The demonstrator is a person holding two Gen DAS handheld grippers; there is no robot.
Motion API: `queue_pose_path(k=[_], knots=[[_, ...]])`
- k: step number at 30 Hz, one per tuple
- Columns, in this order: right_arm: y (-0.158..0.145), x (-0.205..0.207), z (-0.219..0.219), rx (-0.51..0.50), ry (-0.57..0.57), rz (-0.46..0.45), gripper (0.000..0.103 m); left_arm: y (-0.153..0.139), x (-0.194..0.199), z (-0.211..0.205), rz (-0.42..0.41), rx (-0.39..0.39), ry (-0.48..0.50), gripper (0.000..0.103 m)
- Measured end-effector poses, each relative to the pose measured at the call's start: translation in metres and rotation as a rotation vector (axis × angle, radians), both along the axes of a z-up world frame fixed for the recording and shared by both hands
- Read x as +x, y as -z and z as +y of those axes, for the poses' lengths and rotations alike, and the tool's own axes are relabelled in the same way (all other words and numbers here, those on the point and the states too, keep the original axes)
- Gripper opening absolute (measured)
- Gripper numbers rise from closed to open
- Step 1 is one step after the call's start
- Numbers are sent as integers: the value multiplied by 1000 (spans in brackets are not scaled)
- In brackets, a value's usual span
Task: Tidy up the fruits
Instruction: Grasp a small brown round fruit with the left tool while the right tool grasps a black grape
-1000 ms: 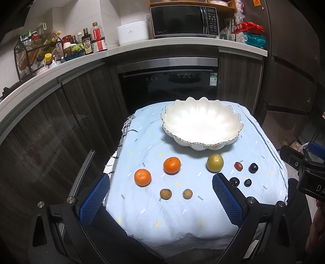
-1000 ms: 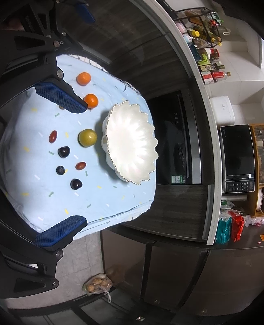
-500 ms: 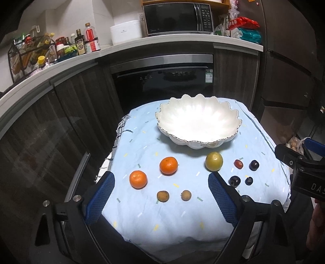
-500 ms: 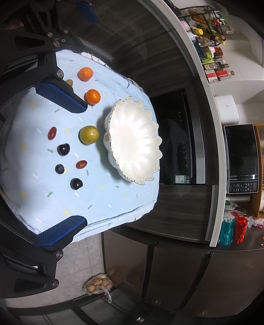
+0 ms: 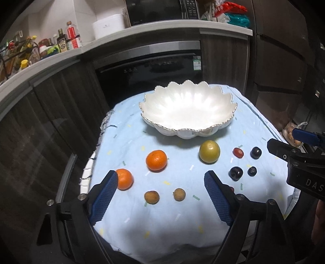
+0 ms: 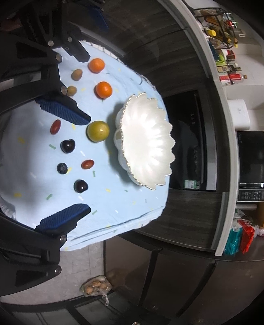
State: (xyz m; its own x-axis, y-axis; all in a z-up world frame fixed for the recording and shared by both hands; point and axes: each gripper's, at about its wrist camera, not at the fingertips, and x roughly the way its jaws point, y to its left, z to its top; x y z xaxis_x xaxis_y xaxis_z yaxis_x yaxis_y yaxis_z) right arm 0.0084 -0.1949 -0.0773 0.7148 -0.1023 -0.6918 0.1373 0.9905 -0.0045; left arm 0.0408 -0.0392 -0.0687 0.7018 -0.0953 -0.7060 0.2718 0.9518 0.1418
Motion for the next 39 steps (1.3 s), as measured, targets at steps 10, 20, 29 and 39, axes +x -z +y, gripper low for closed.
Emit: queue_pose_path(k=[10,20,29,39], knots=[[34,11,-10,5,8,54,61,41,12,-18,53,26,72,67],[65,23,-16,20,3,134,53,75,23,-24,141,21,95,42],[89,32,-17,33,-6,199,39,94,32,-20,206,22,73,39],[103,39,-19,42,0,246,30,102,37,-19,234,8,70,31]])
